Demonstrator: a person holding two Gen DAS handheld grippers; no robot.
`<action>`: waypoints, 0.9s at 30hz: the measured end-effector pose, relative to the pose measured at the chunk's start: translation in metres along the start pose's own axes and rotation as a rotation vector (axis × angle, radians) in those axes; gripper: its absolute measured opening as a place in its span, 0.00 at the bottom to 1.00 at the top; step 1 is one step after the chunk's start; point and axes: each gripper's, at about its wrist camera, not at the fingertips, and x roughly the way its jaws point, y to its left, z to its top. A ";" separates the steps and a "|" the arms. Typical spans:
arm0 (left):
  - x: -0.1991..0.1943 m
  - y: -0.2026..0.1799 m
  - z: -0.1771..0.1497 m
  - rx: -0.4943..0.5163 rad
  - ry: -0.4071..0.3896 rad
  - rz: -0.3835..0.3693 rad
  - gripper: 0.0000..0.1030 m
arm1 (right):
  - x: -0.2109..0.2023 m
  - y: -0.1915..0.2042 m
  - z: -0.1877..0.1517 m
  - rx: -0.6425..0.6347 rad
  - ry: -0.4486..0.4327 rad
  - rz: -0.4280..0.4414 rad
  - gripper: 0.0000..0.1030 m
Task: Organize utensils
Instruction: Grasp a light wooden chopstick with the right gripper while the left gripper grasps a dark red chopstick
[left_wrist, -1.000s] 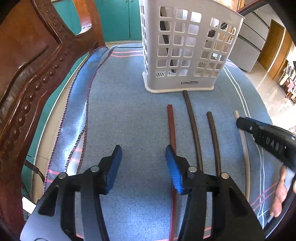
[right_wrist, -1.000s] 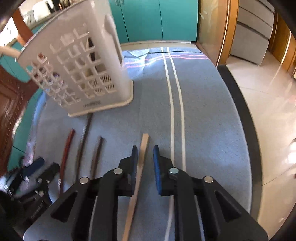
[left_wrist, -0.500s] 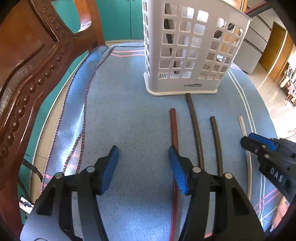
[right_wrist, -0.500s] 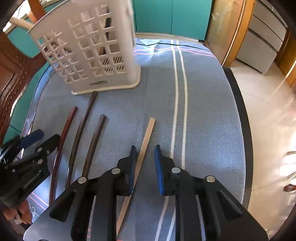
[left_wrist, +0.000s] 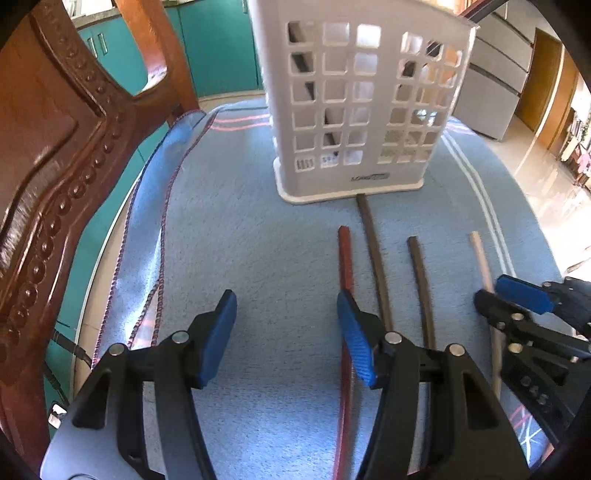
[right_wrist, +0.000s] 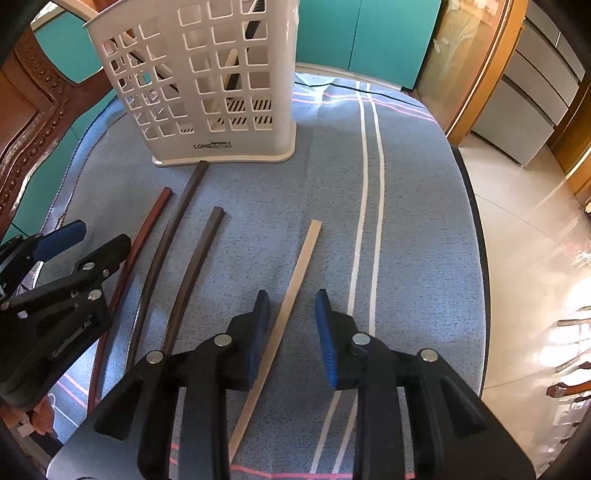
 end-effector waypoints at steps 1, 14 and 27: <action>-0.004 -0.002 0.000 0.006 -0.007 -0.020 0.58 | -0.002 0.004 0.000 0.002 -0.001 -0.005 0.29; 0.008 -0.009 -0.004 0.040 0.051 -0.056 0.63 | 0.001 -0.003 0.003 0.023 -0.009 0.004 0.30; 0.006 0.010 0.007 -0.029 0.025 -0.080 0.07 | -0.005 -0.023 0.007 0.094 -0.039 0.153 0.06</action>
